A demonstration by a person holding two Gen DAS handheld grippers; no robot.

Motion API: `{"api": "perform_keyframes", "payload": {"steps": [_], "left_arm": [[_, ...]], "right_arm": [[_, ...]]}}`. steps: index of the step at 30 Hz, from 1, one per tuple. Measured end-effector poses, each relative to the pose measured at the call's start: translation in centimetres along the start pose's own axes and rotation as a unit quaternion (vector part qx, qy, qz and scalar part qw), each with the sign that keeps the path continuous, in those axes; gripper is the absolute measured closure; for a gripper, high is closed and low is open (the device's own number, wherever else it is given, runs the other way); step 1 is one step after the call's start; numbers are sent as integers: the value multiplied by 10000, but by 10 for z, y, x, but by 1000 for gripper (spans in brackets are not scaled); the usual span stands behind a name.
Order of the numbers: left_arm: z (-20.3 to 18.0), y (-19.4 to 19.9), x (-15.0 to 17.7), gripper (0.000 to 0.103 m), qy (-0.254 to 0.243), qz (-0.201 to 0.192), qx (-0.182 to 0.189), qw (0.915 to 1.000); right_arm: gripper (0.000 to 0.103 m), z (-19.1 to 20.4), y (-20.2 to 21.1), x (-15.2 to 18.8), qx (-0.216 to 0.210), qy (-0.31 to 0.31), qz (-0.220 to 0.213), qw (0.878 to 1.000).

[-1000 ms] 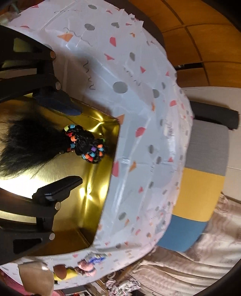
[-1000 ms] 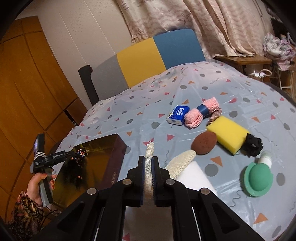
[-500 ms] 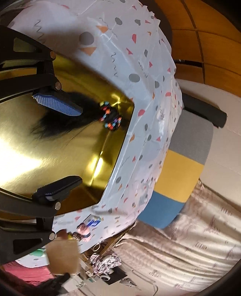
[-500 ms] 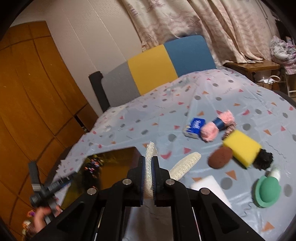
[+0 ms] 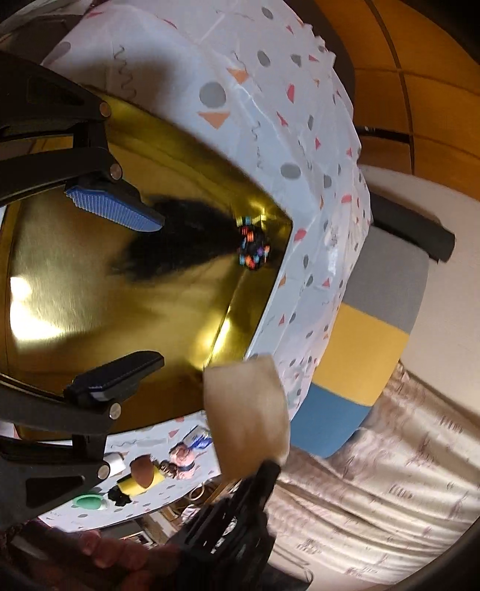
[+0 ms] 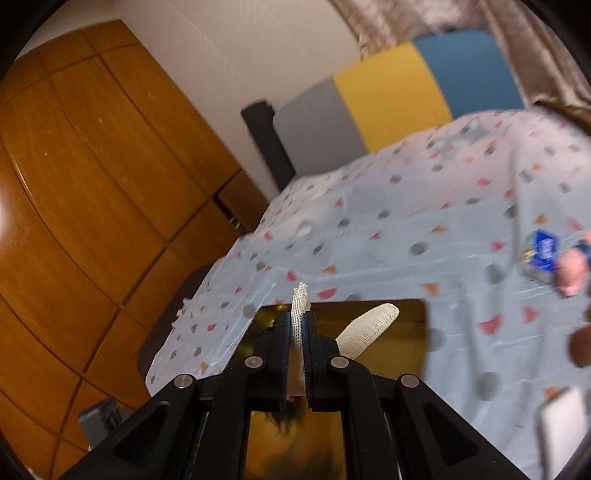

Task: Organize soft objects
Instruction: 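Carry the beige cloth over the tray and open the right gripper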

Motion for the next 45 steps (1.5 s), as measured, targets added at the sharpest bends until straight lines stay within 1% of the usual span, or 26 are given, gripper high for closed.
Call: {"api": "perform_keyframes", "payload": {"steps": [3,6,9,12,13,14,16,17,18,19,20,22,24,26,28,29,30,32,33,35,36,38,41,43,45], "left_arm": [[16,3,-3,35,196,-47,-133,9997],[28,4,-7,35,387,-64,-180,9991],[35,4,-8,35,500,-79,-178,9986],[34,4,-7,35,515,-69,-155,9985],[33,4,-6,35,502,-65,-151,9986],[31,3,-5,35,483,-47,-149,9987],[29,1,-3,35,448,5,-120,9989],[27,0,-3,35,426,22,-108,9990],[26,0,-2,35,406,33,-103,9991],[24,0,-1,35,379,54,-97,9992],[24,-1,-1,35,364,64,-96,9993],[22,-1,1,35,348,70,-82,9993],[21,-2,3,35,324,98,-31,9994],[17,-3,5,35,294,136,42,9995],[13,-4,7,35,267,168,113,9994],[11,-5,8,35,248,185,151,9994],[7,-5,9,35,214,204,207,9993],[2,-5,11,35,161,236,282,9992],[-2,-5,13,35,118,252,329,9991],[-9,-4,15,35,24,260,420,9988],[-12,-4,16,35,-17,264,446,9987],[-22,-2,19,35,-156,262,539,9981],[-35,-2,24,35,-354,320,692,9965],[-44,-4,28,35,-476,397,790,9949],[-53,-4,33,35,-598,442,884,9933]], "right_arm": [[96,0,-39,0,-97,-233,286,9993],[96,-6,-70,4,-123,-467,506,9975],[96,-9,-95,11,64,-389,677,9969],[96,-15,-110,16,274,-262,835,9958],[95,-18,-115,19,371,-200,909,9950],[92,-20,-120,21,446,-132,988,9940],[91,-23,-129,26,654,133,1209,9904],[79,-23,-133,29,789,305,1307,9878],[57,-23,-137,31,923,492,1399,9846],[49,-22,-138,32,1020,664,1431,9822],[44,-21,-135,32,1077,796,1354,9817],[41,-20,-124,28,1142,895,1159,9826],[32,-23,-109,23,1154,787,997,9852],[31,-23,-96,20,1092,749,856,9875],[31,-21,-80,19,1123,835,709,9876],[28,-18,-71,18,1152,871,615,9876],[22,-18,-61,18,1183,900,500,9876],[16,-19,-42,19,1314,900,252,9869],[15,-21,-31,21,1388,908,126,9861],[13,-23,-18,22,1577,993,8,9825],[8,-26,-8,24,1802,1100,-87,9774],[1,-28,5,26,2067,1275,-215,9698],[0,-34,22,35,2292,1470,-275,9618],[0,-47,31,45,2395,1364,-184,9611],[0,-63,40,56,2524,1074,-140,9615]]}}
Point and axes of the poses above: each gripper's, at about its wrist camera, not at the fingertips, and y roughly against the way its jaws point, z to its left, x to its underside, the point moved 6 cm from there along -y, roughly the way its jaws point, and after that the axes turned 3 degrees about z, right-handed, at the moved point
